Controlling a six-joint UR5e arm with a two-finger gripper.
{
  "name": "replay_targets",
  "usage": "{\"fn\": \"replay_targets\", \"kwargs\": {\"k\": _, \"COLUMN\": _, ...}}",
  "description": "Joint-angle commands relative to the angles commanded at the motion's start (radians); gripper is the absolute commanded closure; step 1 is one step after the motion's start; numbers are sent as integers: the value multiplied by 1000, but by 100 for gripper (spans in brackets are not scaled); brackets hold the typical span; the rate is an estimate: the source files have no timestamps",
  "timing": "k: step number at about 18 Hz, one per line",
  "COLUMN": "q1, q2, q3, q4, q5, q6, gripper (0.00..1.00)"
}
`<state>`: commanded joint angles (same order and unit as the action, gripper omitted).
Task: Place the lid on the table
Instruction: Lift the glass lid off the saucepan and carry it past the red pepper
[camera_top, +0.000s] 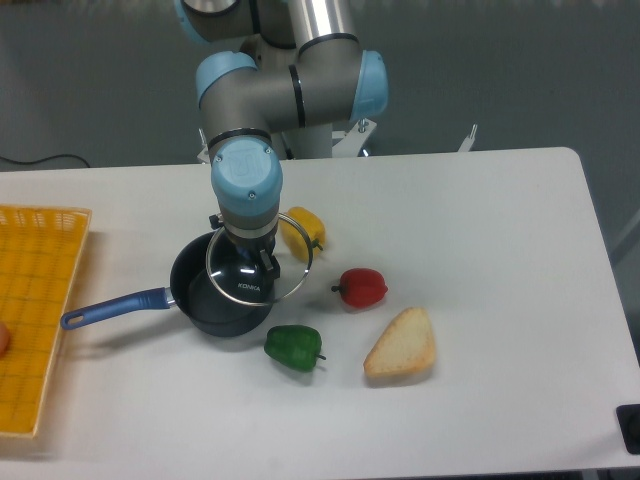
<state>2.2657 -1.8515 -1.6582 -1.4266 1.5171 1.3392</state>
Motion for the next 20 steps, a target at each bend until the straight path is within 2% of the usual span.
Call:
{"fn": "replay_targets", "kwargs": {"k": 7, "q1": 29, "q2": -2, "q3": 0, "q4": 0, "q5": 8, "q6": 8, "gripper": 52}}
{"fn": "replay_targets", "kwargs": {"k": 20, "q1": 155, "q2": -2, "q3": -5, "q4": -2, "q5": 63, "q6": 175, "gripper": 52}}
